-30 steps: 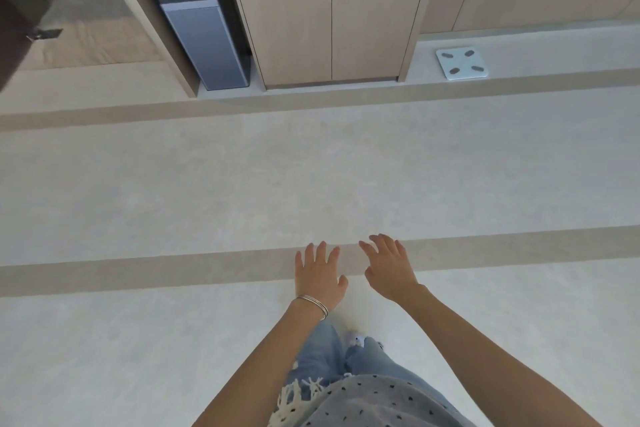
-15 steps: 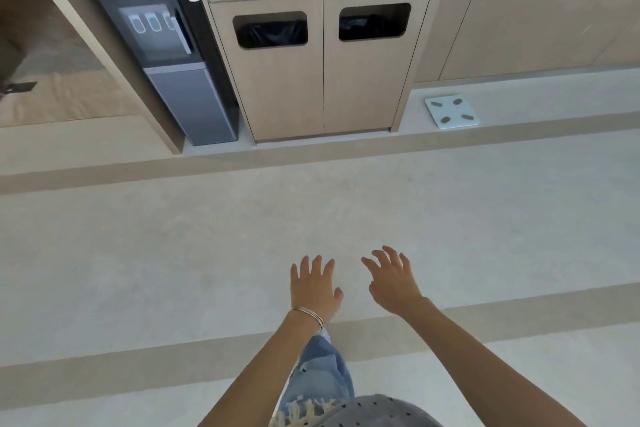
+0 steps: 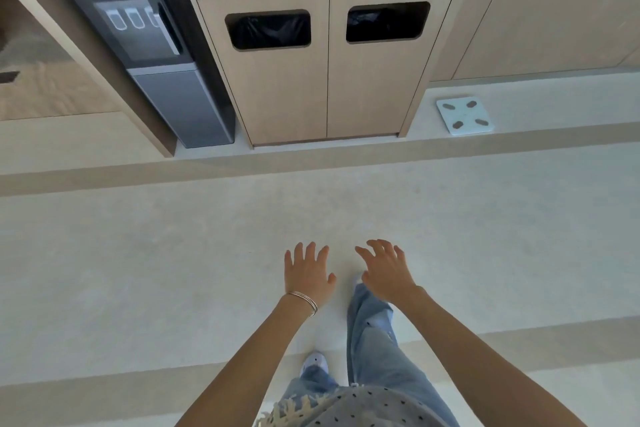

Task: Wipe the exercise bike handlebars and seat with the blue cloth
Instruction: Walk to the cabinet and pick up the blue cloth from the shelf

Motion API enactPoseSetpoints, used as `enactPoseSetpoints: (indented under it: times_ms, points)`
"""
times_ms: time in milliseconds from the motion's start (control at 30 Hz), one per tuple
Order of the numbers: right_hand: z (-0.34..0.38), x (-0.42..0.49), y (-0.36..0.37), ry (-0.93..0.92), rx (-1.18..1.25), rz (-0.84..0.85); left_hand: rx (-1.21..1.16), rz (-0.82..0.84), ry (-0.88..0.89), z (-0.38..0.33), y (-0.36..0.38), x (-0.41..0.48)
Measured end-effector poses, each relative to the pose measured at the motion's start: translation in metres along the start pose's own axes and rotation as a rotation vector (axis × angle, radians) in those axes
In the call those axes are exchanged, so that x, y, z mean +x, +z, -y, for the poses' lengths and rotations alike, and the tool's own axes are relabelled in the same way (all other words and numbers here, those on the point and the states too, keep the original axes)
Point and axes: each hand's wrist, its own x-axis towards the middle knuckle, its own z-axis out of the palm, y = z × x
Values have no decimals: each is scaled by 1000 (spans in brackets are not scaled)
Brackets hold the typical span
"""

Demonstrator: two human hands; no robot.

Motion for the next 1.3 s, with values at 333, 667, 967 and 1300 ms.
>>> enactPoseSetpoints:
  times_ms: [333, 667, 967, 1300]
  points:
    - [-81, 137, -92, -67, 17, -93, -26, -64, -27, -44, -80, 142]
    - [-108, 215, -127, -172, -39, -56, -40, -77, -92, -46, -122, 220]
    - [-94, 311, -170, -163, -47, -63, -52, -84, -81, -12, -163, 304]
    - [-37, 442, -249, -153, -26, -141, -71, -162, -12, 73, -251, 413]
